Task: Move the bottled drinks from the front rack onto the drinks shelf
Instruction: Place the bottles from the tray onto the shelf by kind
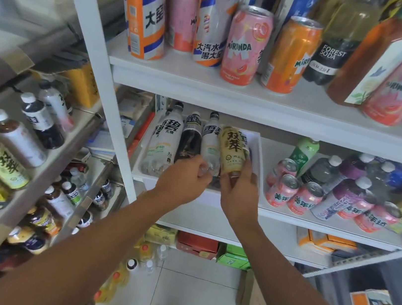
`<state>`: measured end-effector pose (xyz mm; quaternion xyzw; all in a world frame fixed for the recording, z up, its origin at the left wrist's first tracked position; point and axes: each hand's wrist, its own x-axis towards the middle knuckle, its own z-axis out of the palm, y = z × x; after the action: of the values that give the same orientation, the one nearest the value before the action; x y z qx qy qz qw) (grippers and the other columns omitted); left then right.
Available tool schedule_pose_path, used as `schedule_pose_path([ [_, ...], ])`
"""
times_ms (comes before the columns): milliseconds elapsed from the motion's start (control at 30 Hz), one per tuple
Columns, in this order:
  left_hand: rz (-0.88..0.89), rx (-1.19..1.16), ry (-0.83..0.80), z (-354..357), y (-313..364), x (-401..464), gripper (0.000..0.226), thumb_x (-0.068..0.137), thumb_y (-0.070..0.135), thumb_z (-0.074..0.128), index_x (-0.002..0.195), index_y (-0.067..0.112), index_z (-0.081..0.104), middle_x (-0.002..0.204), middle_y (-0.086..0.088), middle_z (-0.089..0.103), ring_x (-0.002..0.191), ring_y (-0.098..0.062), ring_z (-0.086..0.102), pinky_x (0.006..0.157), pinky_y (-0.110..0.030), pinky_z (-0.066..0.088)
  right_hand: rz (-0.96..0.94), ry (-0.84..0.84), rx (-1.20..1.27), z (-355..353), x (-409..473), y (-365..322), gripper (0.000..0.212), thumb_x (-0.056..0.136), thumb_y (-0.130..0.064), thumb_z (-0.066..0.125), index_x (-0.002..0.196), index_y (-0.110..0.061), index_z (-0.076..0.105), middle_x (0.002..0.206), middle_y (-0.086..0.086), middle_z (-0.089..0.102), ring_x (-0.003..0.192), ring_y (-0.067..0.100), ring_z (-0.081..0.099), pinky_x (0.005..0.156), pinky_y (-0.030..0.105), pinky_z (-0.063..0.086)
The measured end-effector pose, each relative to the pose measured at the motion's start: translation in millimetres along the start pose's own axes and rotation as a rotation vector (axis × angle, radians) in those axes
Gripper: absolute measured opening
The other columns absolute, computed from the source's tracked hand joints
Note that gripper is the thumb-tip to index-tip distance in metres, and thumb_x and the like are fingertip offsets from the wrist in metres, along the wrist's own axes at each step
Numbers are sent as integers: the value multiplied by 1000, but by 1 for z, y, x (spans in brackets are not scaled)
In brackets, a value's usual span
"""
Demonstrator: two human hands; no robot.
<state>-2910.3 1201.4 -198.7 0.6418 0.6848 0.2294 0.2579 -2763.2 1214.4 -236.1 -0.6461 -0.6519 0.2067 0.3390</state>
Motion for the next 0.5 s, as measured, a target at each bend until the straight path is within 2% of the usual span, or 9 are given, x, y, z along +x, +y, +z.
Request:
schedule_pose_path([
  [100,-184,-397,-58,5,1,5,38,92,56,55,110,23,60,105,4,68,94,-14,67,85,-36,53,-89,-12,49,-5,-29,1,70,98,-31,55,154,-10,20,140,21,42,116,35,52,89,33,46],
  [167,-219,-603,-95,6,2,4,37,91,59,55,108,26,61,104,5,71,91,-11,69,79,-32,53,-145,-40,75,-5,-42,-2,70,98,-31,55,154,-8,21,145,19,38,122,30,49,94,27,42],
  [267,-249,-898,-95,3,1,-1,19,94,42,60,105,27,61,103,4,72,94,-16,70,79,-29,55,-273,-74,82,1,-54,-8,70,97,-40,53,153,-9,24,146,16,38,128,25,45,99,22,36],
  [333,-257,-1029,-24,-1,-5,-7,24,94,32,63,113,18,61,107,-2,73,97,-20,71,72,-25,57,-332,-97,89,7,-56,-12,70,95,-46,48,152,-11,26,147,14,36,130,22,42,100,20,36],
  [433,-245,-1090,75,-13,-19,-18,30,93,23,65,119,9,60,111,-7,72,99,-21,71,70,-23,56,-402,-133,145,16,-56,-23,68,93,-46,49,149,-15,26,146,4,31,130,17,40,98,20,39],
  [500,-230,-1115,147,-24,-30,-27,28,91,18,68,116,9,60,109,-9,72,97,-22,71,72,-27,58,-442,-193,195,21,-56,-33,67,92,-45,53,147,-16,27,143,0,31,125,14,43,93,21,45],
])
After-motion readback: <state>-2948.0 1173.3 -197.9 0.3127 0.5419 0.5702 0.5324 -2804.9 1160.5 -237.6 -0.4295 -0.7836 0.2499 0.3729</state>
